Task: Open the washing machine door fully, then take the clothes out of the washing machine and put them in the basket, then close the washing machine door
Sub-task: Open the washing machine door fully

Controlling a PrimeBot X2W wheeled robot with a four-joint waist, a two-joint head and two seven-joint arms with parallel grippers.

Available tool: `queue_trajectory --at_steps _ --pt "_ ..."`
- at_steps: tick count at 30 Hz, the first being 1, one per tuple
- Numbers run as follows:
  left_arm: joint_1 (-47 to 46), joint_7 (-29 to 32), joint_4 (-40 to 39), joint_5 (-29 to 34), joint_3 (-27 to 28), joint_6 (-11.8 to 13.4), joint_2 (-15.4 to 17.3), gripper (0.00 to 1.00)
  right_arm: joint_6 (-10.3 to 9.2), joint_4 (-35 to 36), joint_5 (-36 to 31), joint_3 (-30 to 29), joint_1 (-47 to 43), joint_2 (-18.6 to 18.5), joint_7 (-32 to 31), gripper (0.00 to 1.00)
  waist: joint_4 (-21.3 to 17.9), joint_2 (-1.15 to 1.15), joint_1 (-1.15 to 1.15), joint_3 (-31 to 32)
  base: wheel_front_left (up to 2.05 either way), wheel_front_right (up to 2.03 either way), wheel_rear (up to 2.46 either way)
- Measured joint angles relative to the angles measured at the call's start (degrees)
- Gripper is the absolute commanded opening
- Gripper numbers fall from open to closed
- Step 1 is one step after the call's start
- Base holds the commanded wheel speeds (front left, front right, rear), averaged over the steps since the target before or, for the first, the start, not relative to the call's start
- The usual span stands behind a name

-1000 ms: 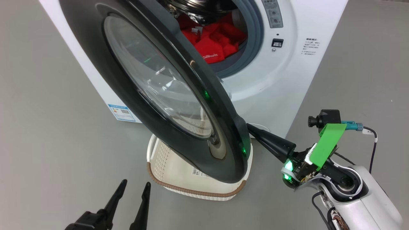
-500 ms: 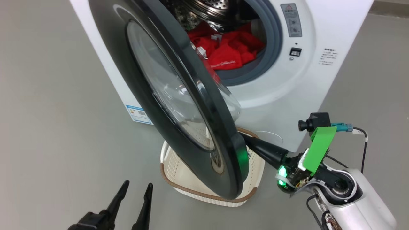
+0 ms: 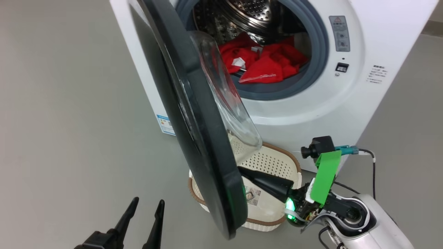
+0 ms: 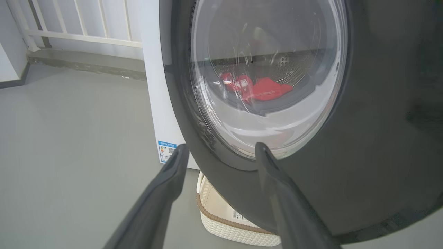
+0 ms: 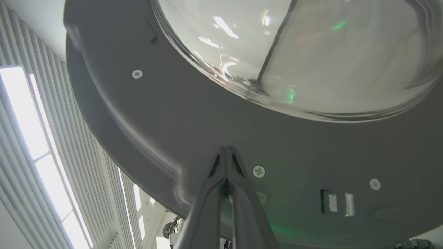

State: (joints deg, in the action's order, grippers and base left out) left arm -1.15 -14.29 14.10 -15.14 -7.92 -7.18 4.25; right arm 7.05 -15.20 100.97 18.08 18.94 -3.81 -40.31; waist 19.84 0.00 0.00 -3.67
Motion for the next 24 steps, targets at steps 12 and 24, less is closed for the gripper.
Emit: queue_trajectory --at_steps 12,24 --pt "0.2 0.0 0.0 1.1 1.5 0.0 -0.7 1.00 0.00 0.6 2.0 4.1 0.0 -0.1 2.4 0.00 3.8 0.00 0.00 1.3 0.00 0.00 0.00" --pt "1.4 0.0 0.0 1.6 2.4 0.0 -1.2 1.00 0.00 1.5 3.8 7.0 0.0 -0.1 4.9 0.00 8.0 0.00 0.00 2.2 0.00 0.00 0.00"
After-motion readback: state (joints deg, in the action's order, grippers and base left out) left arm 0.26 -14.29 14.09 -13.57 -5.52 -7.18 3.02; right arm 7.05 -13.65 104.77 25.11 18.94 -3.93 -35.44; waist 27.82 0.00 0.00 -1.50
